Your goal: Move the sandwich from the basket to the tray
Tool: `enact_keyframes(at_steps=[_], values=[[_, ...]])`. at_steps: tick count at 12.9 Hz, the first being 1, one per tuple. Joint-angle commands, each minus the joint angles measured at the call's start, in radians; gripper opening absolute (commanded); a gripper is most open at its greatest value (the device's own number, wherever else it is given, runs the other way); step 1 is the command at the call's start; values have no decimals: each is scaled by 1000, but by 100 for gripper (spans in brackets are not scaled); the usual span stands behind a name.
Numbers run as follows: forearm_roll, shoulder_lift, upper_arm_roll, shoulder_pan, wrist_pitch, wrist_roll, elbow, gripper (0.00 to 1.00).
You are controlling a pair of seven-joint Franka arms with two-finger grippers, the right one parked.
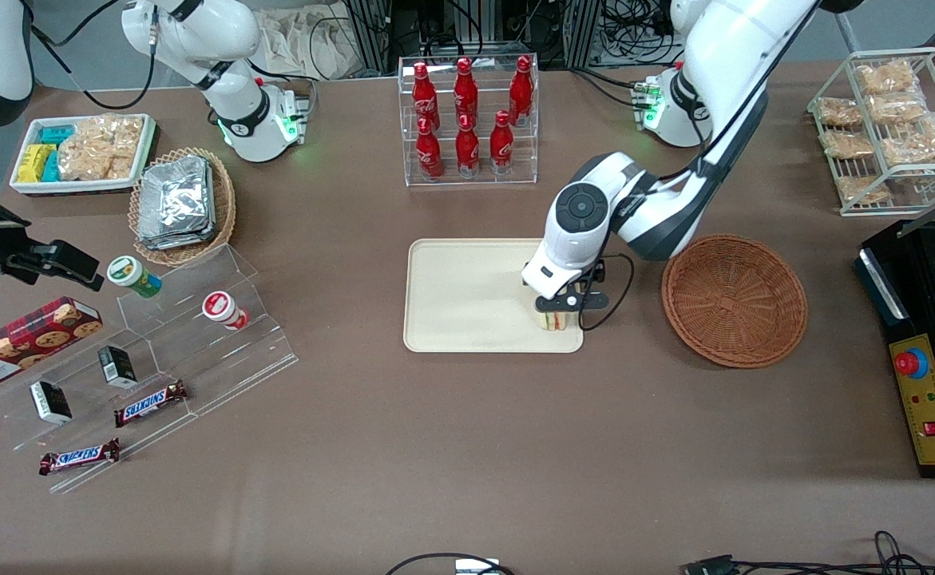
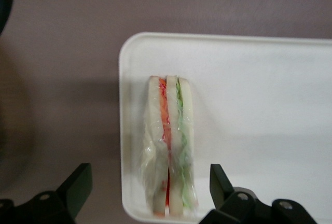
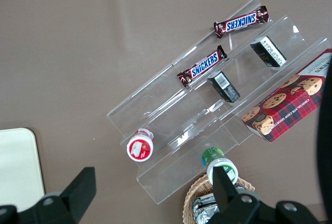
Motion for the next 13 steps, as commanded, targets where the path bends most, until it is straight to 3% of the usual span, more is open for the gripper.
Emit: enact_keyframes(at_steps=[1, 3, 6, 8, 13], values=[[-101, -114, -3, 3, -306, 109, 187, 100], [-161, -159, 49, 19, -459, 168, 325, 100], [-168, -291, 163, 16, -517, 218, 321, 100], [-220, -327, 256, 14, -558, 241, 327, 100], [-209, -334, 376, 11, -610, 347, 371, 100]])
